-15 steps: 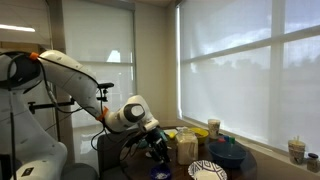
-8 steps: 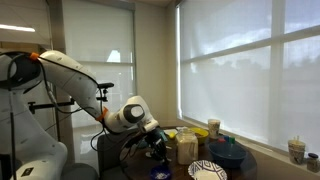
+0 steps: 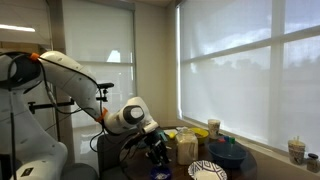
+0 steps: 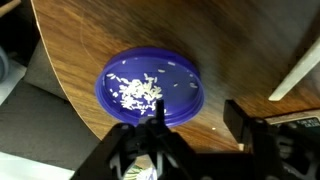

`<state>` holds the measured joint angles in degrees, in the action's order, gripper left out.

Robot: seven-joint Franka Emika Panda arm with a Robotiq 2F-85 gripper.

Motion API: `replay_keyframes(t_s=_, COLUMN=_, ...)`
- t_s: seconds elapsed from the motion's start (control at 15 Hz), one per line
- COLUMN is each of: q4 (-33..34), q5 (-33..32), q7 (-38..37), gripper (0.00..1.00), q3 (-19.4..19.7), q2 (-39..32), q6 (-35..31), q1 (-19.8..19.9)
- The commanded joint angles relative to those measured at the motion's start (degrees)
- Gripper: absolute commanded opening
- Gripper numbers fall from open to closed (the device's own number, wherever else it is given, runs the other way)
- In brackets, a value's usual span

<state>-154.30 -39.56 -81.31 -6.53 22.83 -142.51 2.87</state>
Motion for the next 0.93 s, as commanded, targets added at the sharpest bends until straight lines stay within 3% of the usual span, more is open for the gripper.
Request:
replay_keyframes(t_s=0.0, q4=-0.8, q5=0.4, q7=-0.7, gripper=0.39, q3=-1.1, q2=0.5, q6=-1.6, q1=1.3)
replay_keyframes(t_s=0.2, q4=-0.8, q5=0.5, q7=-0.7, gripper=0.16, q3=-1.1, q2=0.5, q6=-1.7, q1=1.2)
replay_keyframes(t_s=0.4, q4=-0.8, q5=0.7, q7=-0.7, gripper=0.01, q3=-1.0, q2=0.3, q6=-1.8, q1=1.2)
replay_keyframes(t_s=0.87, q4=-0.7, q5=0.8, q7=-0.7, gripper=0.01, q3=-1.0, q2=0.3, q6=-2.0, q1=1.1)
